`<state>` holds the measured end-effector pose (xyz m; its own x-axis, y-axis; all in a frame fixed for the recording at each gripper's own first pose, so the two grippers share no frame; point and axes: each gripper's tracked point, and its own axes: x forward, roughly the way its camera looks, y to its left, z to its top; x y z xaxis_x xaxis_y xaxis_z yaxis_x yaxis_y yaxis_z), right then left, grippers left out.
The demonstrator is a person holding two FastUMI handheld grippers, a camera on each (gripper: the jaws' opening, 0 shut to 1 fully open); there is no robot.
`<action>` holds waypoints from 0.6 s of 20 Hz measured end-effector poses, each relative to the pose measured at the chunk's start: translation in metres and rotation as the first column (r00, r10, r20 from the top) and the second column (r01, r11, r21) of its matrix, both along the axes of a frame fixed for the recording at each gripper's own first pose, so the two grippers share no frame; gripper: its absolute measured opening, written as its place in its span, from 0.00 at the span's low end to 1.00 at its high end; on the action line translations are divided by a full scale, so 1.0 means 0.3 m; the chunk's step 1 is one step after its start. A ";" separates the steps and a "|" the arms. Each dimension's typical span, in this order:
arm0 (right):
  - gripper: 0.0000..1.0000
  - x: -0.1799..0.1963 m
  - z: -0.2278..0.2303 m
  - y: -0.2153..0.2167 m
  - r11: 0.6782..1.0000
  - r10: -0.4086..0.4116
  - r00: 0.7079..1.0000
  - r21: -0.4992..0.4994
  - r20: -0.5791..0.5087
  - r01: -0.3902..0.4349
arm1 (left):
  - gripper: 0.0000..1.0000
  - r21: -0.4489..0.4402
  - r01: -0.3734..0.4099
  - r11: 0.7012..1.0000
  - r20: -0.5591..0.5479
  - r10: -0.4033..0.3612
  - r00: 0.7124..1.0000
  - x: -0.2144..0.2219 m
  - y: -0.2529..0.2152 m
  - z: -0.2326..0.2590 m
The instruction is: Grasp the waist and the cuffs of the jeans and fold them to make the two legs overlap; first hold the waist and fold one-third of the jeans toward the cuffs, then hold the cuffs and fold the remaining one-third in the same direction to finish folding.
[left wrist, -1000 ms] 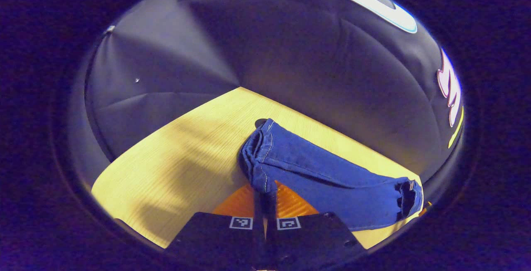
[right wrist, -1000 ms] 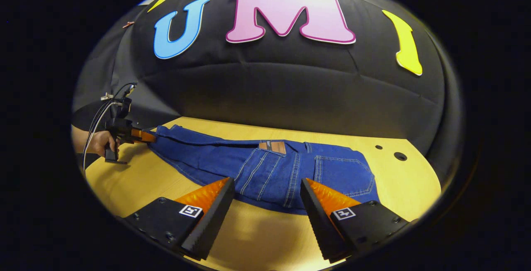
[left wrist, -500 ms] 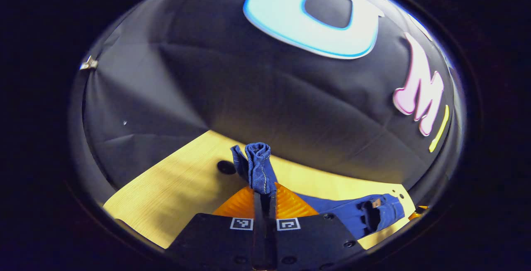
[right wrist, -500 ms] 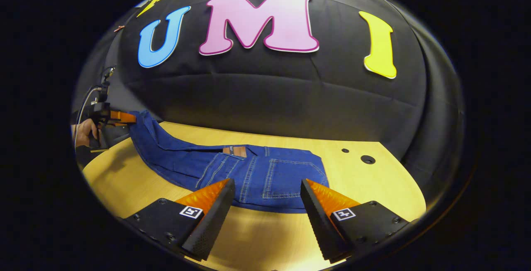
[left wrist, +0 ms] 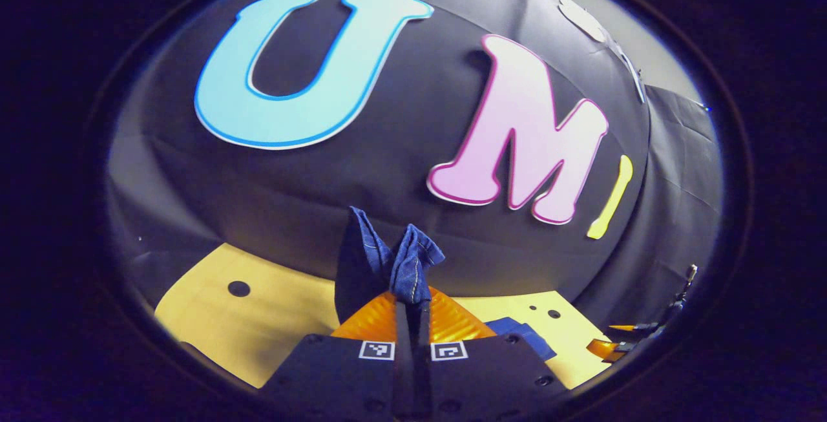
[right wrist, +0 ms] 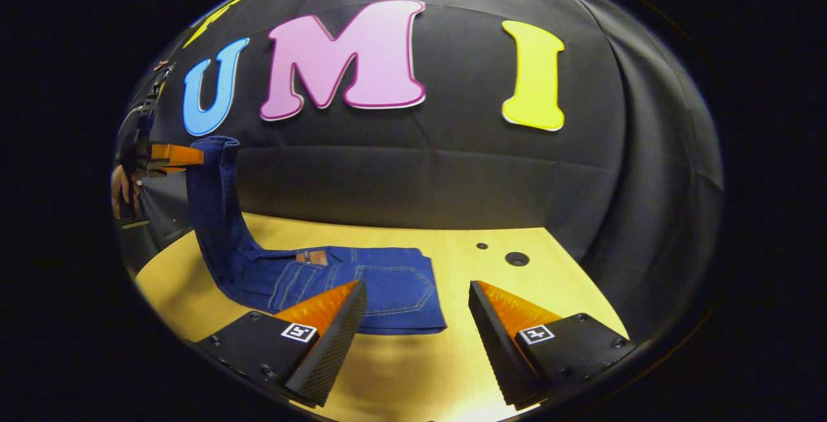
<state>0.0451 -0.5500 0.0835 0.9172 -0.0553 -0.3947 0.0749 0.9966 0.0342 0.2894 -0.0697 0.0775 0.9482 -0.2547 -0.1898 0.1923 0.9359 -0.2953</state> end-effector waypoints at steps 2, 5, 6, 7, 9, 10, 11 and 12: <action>0.97 -0.009 0.019 -0.065 1.000 -0.026 1.000 0.000 0.005 0.026 | 0.06 0.007 0.074 0.997 -0.013 -0.074 0.997 0.023 -0.210 0.002; 0.97 -0.042 0.046 -0.152 0.998 -0.061 0.998 0.007 0.012 0.061 | 0.06 -0.017 0.186 0.982 -0.034 -0.186 0.982 0.048 -0.516 -0.031; 0.96 -0.060 0.050 -0.184 0.997 -0.077 0.997 0.007 0.010 0.077 | 0.06 -0.032 0.218 0.975 -0.044 -0.219 0.975 0.053 -0.608 -0.047; 0.97 -0.083 0.048 -0.210 0.996 -0.088 0.996 0.007 0.007 0.088 | 0.06 -0.044 0.251 0.967 -0.056 -0.253 0.966 0.060 -0.692 -0.082; 0.96 -0.126 0.046 -0.259 0.993 -0.120 0.993 0.011 0.000 0.120 | 0.06 -0.068 0.313 0.947 -0.098 -0.319 0.943 0.068 -0.858 -0.174; 0.96 -0.146 0.045 -0.279 0.990 -0.137 0.991 0.017 -0.002 0.137 | 0.06 -0.080 0.339 0.938 -0.117 -0.346 0.931 0.067 -0.914 -0.230; 0.97 -0.164 0.044 -0.294 0.988 -0.152 0.988 0.022 -0.002 0.152 | 0.06 -0.089 0.363 0.928 -0.139 -0.372 0.918 0.059 -0.968 -0.285; 0.97 -0.184 0.040 -0.307 0.986 -0.165 0.986 0.025 -0.007 0.165 | 0.07 -0.093 0.384 0.919 -0.163 -0.395 0.904 0.040 -1.011 -0.337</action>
<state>-0.0100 -0.6421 0.0955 0.8944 -0.1958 -0.4021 0.2387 0.9693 0.0590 0.3013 -0.3730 -0.0235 0.7241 -0.6122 -0.3176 0.4781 0.7775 -0.4085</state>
